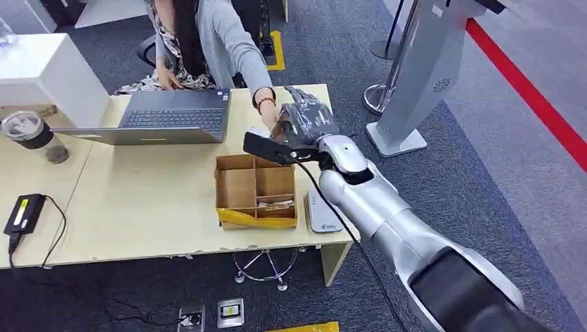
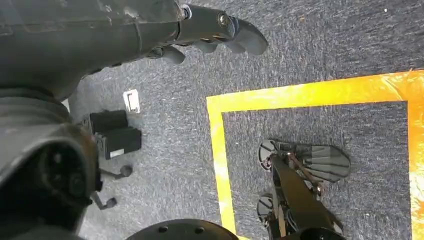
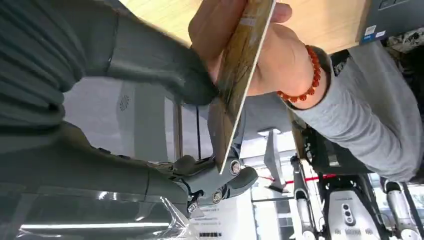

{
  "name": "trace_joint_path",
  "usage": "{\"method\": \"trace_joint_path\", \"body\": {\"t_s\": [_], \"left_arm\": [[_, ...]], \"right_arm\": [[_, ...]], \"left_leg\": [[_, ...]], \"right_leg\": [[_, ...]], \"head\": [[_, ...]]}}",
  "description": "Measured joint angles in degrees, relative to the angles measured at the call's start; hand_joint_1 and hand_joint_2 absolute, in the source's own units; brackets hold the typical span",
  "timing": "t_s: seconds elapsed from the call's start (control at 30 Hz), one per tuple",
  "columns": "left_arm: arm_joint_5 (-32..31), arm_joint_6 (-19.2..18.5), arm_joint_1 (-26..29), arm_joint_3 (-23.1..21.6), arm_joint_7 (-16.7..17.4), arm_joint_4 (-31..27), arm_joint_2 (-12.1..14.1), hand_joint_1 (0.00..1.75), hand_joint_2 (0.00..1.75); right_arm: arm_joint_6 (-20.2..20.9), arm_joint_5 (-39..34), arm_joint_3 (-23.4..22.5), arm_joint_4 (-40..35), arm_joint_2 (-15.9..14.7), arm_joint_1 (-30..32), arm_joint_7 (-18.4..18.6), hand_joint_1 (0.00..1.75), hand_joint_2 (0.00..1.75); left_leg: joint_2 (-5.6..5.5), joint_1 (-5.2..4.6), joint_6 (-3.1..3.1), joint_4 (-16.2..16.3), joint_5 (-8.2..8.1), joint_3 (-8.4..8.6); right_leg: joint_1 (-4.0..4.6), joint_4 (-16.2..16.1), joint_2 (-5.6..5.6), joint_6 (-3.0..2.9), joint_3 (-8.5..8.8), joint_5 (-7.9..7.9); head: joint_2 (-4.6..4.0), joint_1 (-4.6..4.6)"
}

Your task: Pass the card to the sensor for recognition and then transmit it.

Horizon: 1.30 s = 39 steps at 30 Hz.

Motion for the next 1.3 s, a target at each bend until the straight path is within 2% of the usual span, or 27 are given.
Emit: {"method": "trace_joint_path", "body": {"t_s": [0.13, 0.4, 0.53, 0.63, 0.8, 0.87, 0.9, 1.3], "left_arm": [[0.4, 0.3, 0.0, 0.0, 0.3, 0.0, 0.0, 0.0, 0.0], [0.9, 0.4, 0.0, 0.0, 0.6, 0.0, -0.1, 0.0, 0.0], [1.3, 0.3, 0.0, 0.1, 0.6, 0.0, -0.1, 0.0, 0.0], [1.7, 0.0, 0.1, 0.2, 0.6, 0.0, 0.0, 0.0, 0.0], [2.6, 0.3, 0.4, 0.3, 0.6, 0.0, 0.3, 0.0, 0.0], [2.9, 0.3, 0.4, 0.3, 0.7, 0.0, 0.3, 0.0, 0.0], [3.0, 0.4, 0.4, 0.3, 0.8, 0.0, 0.4, 0.0, 0.0], [5.7, 4.2, 0.6, 2.3, 1.3, 0.0, 0.5, 0.0, 0.0]], "right_arm": [[-0.2, -0.4, 0.0, 1.0, 0.9, 0.0, -2.0, 0.0, 0.0], [-0.4, 0.1, 0.0, 2.4, 1.4, -0.1, -2.1, 0.0, 0.0], [-2.3, 1.1, -0.1, 2.6, 1.2, 0.1, -1.9, 0.0, 0.0], [-1.3, 2.9, -0.2, 0.1, -0.9, 2.4, -1.9, 0.0, 0.0], [1.6, 3.5, -1.7, -11.5, -6.9, 10.2, 1.9, 0.0, 0.0], [3.1, 3.1, -1.9, -14.6, -8.2, 11.4, 2.8, 0.0, 0.0], [3.9, 3.1, -2.1, -16.8, -9.1, 12.2, 3.4, 0.0, 1.75], [6.9, 3.5, -2.8, -42.1, -15.6, 20.8, 8.5, 0.0, 1.75]], "left_leg": [[0.01, 0.0, 0.0, 0.0, 0.0, 0.0], [0.0, 0.0, 0.0, 0.0, 0.0, 0.0], [0.01, 0.0, 0.0, 0.0, 0.0, 0.03], [-0.02, 0.0, 0.0, 0.0, 0.0, 0.06], [0.05, -0.02, 0.0, 0.0, -0.01, 0.02], [0.12, -0.01, 0.0, 0.0, -0.01, 0.05], [0.11, -0.01, 0.0, 0.0, -0.01, 0.05], [0.12, 0.07, -0.01, 0.0, -0.01, 0.04]], "right_leg": [[0.0, 0.0, -0.02, 0.0, -0.01, 0.0], [0.0, 0.0, -0.01, 0.0, -0.01, 0.0], [0.0, 0.0, 0.0, 0.0, -0.04, 0.0], [0.0, 0.0, -0.07, 0.0, 0.0, 0.0], [-0.02, -0.1, -0.02, 0.0, -0.03, 0.01], [-0.01, -0.1, 0.04, 0.0, -0.05, 0.01], [-0.01, -0.1, 0.05, 0.0, -0.04, 0.01], [0.06, -0.1, 0.09, -0.02, -0.05, 0.02]], "head": [[0.0, 0.0], [0.0, 0.0], [0.0, 0.0], [0.0, 0.0], [0.0, -0.02], [0.0, -0.02], [0.0, -0.02], [0.0, 0.02]]}}
